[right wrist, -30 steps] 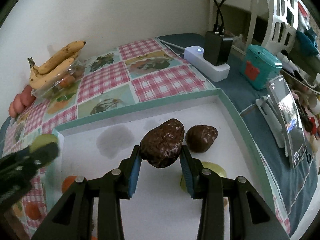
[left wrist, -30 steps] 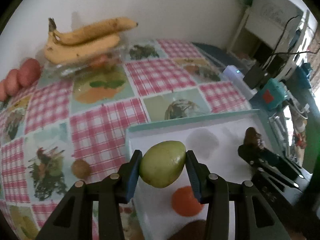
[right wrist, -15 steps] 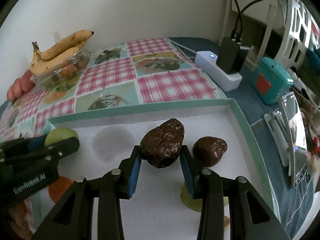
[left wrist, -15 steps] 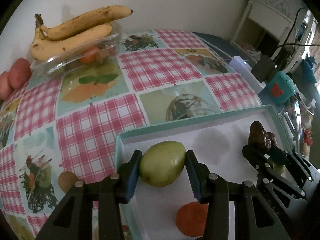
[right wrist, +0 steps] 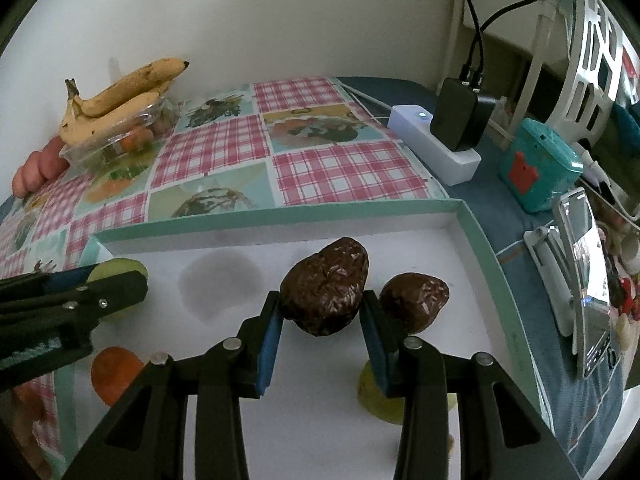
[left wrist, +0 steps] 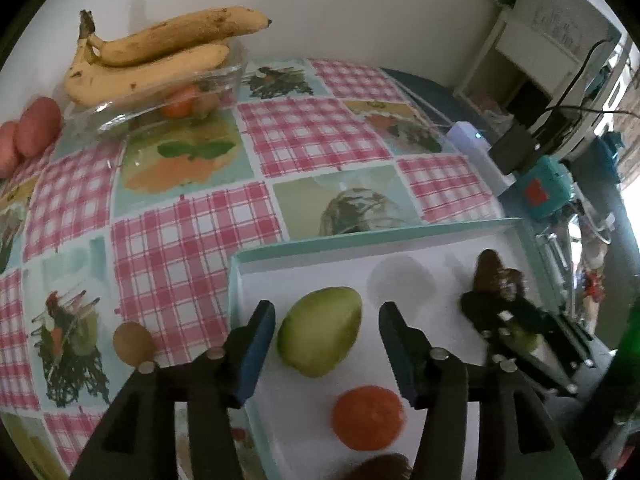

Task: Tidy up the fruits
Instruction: 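Open both grippers to release the pear and brown fruit onto the tray, then withdraw both grippers from the tray back over the table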

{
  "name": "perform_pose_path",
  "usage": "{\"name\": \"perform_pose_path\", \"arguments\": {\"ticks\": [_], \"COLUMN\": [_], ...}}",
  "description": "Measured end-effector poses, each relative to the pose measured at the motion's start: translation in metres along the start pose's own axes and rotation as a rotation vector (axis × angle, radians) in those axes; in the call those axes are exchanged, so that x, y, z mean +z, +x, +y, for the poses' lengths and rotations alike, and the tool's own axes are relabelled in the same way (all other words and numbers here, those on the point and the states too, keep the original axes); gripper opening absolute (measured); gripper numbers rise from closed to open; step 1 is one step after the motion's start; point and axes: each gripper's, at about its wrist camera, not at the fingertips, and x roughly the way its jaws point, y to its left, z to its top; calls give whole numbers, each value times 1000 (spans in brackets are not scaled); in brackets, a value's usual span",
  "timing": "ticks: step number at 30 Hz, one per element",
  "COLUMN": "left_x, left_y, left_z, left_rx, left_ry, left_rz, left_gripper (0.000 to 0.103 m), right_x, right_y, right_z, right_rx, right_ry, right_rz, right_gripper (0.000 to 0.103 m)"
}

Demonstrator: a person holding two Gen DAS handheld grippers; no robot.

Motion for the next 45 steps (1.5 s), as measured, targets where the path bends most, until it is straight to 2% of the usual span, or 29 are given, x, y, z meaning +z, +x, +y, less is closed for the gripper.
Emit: {"name": "perform_pose_path", "arguments": {"ticks": [4,10,16,18,22,23,25,28,29,33,34,35,39,40,41,42,45], "left_x": [-2,-6,-9,-14,-33,-38,-51,-69,-75,-100,-104,-110,-129,-136,-140,-144,-156], "left_y": [-17,-48,-83,-92,-100,-101,-106,-111,-112,-123,-126,-129,-134,-137,-139,-142,-146], "left_z": [4,35,83,103,141,148,162,176,181,196,198,199,203,203,203,203,203], "left_rx": [-43,-70,-8,37,111,123,169,234,258,329,342,359,384,393,400,408,425], "left_ry": [-34,-161,-296,-340,-446,-466,-505,-540,-557,-619,-627,-635,-655,-660,-662,-664,-668], "left_rz": [-22,-69,-140,-155,-139,-138,-135,-125,-120,-137,-142,-146,-130,-131,-132,-134,-129], "left_gripper": [59,59,59,60,64,65,75,79,81,100,103,103,103,103,103,103,103], "right_x": [0,-2,-5,-5,-7,-7,-8,-7,-6,-5,-5,-5,-4,-5,-5,-7,-14], "right_y": [-1,-1,1,2,3,4,4,5,6,1,-2,-8,-34,-43,-48,-54,-68], "right_z": [3,8,19,23,27,29,32,31,28,20,21,21,30,35,39,43,61], "right_rx": [13,31,23,11,-2,-3,-6,-4,4,15,16,19,60,72,80,90,129], "right_ry": [-13,-39,-92,-112,-138,-142,-153,-137,-116,-47,-36,-23,7,14,17,20,5], "right_rz": [1,2,7,13,22,24,27,32,40,51,50,43,8,-4,-11,-17,-24], "right_gripper": [41,41,41,41,41,41,41,42,43,49,54,60,66,71,83,88,90]}}
